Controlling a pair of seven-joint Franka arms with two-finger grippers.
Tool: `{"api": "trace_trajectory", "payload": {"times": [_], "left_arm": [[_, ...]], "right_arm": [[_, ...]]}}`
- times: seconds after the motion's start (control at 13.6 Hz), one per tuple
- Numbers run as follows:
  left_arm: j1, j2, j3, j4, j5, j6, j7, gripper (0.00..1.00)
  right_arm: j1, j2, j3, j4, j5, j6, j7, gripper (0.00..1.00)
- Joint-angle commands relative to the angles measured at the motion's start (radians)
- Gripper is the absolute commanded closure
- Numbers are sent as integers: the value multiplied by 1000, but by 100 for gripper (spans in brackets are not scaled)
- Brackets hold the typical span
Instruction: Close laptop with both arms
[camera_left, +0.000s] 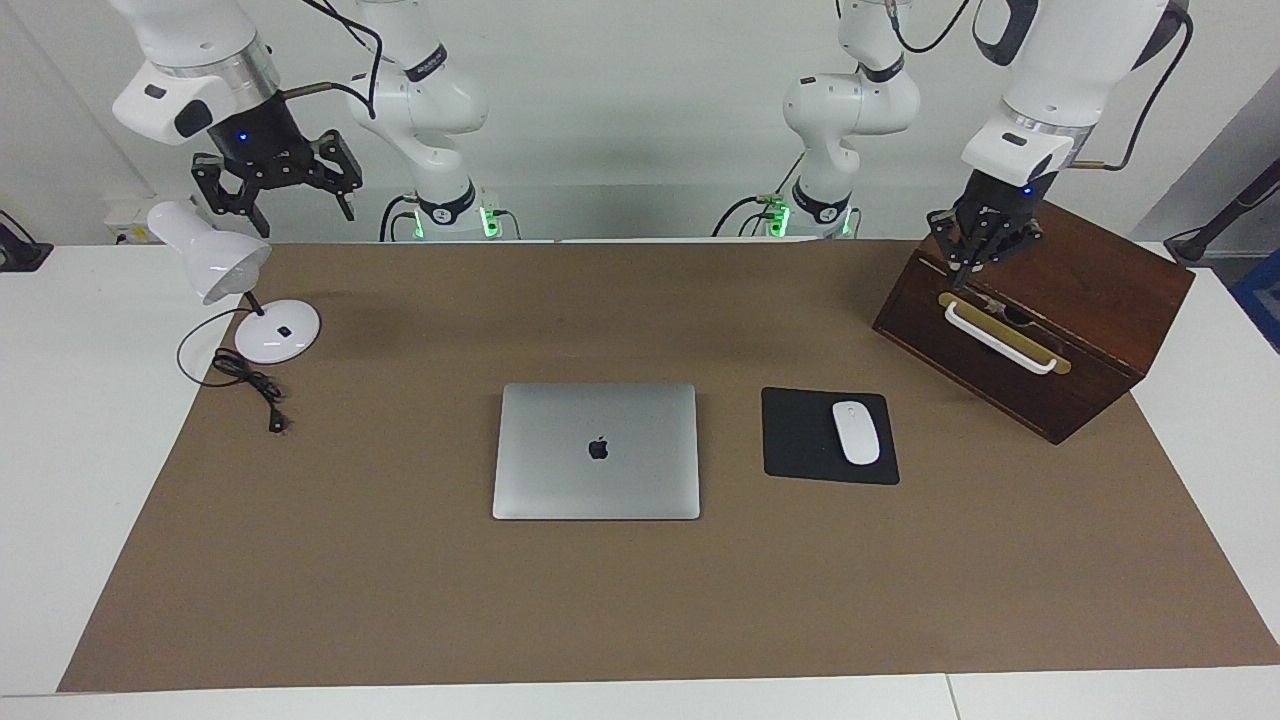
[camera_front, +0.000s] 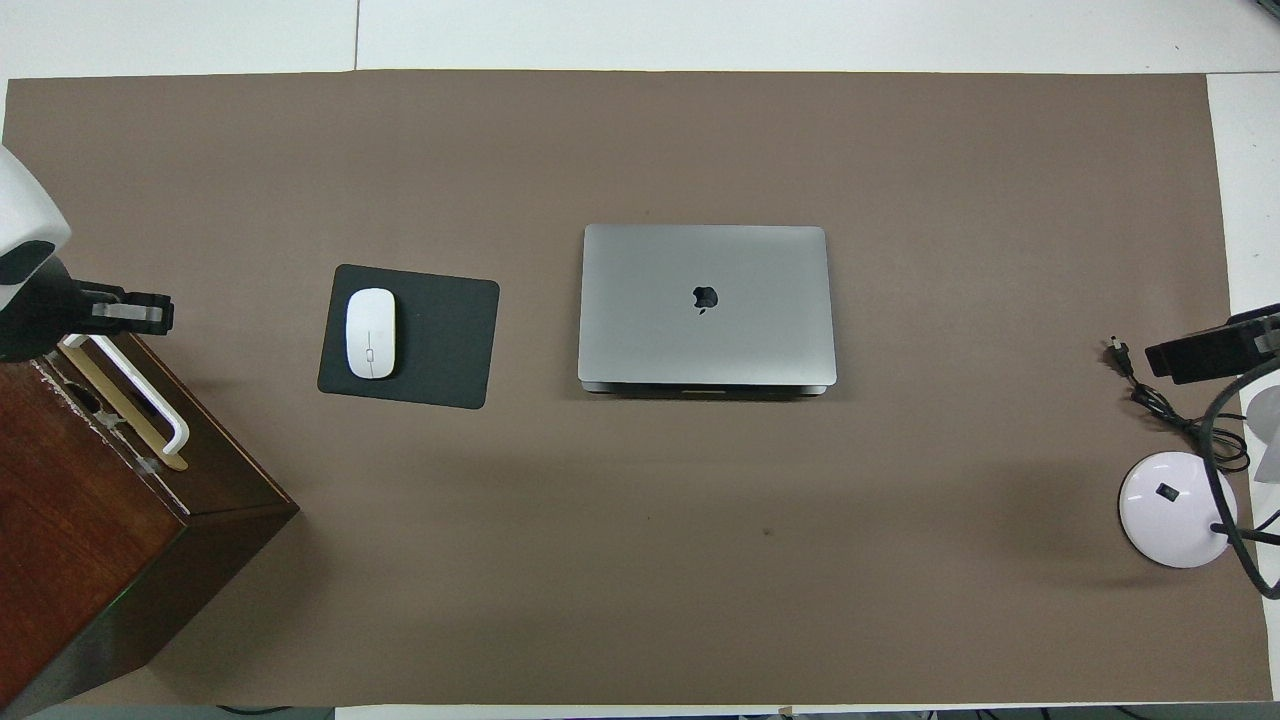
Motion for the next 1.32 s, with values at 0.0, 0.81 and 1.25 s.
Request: {"api": "trace_trajectory", "payload": {"times": [0.0,0.81,1.25], "left_arm": [[5,-25,29,6,38,-34,53,100],[25,-50,113,6,47,-42,158,100],[25,-57,115,5,44,-43,115,60]], "right_arm": [[-5,-1,4,2,-16,-14,21,0],[-6,-1,3,3,-16,-14,23,0],[-8,-1,3,2,-16,-10,21,0]]}}
